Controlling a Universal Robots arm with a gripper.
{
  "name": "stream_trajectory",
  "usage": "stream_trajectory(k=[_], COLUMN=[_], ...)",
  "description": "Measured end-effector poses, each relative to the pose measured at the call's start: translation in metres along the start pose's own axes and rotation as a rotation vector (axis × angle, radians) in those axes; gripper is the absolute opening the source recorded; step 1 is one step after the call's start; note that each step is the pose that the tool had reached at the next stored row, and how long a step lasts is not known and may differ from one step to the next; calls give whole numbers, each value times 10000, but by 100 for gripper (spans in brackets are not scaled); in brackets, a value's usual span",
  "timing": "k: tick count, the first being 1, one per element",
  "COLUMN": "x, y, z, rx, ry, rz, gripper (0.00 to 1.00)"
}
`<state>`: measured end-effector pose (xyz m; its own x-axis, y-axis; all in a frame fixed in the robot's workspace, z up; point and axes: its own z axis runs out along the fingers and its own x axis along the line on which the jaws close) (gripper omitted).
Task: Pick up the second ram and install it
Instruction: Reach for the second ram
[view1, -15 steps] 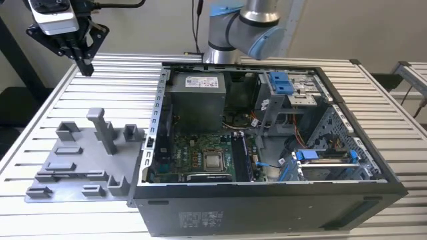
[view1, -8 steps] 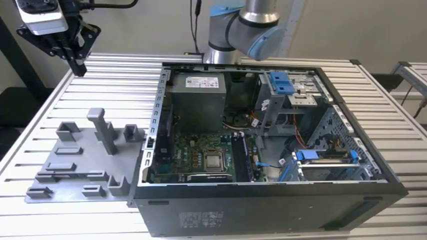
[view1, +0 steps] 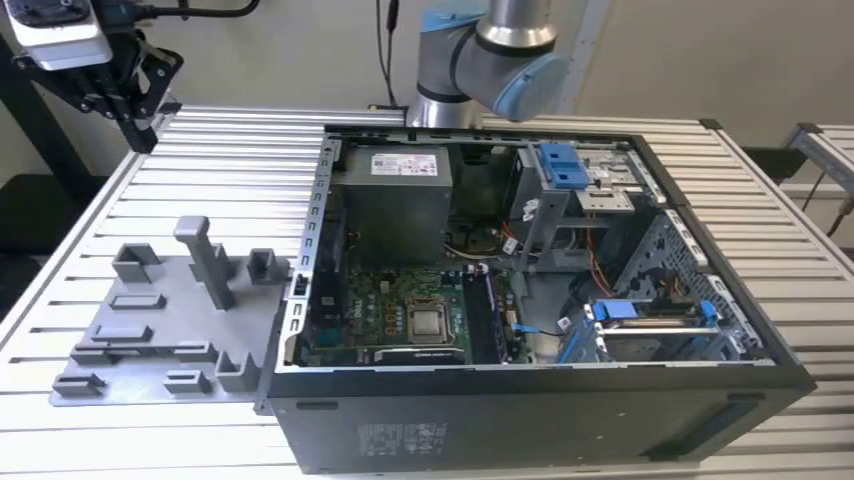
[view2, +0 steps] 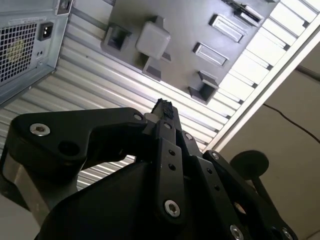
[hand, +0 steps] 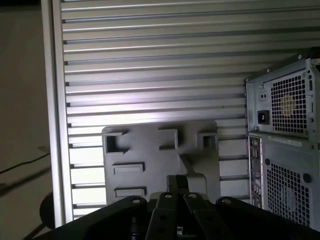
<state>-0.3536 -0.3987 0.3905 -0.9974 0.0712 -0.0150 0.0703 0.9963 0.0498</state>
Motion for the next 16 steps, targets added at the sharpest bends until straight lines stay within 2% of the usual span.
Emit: stream_trajectory(k=[2, 10, 16], x=[33, 58, 117], y=[-2, -7, -44], z=[0, 5, 23], rx=[0, 0, -1], ry=[0, 1, 0], rz=[1, 2, 0], gripper=[11, 11, 11])
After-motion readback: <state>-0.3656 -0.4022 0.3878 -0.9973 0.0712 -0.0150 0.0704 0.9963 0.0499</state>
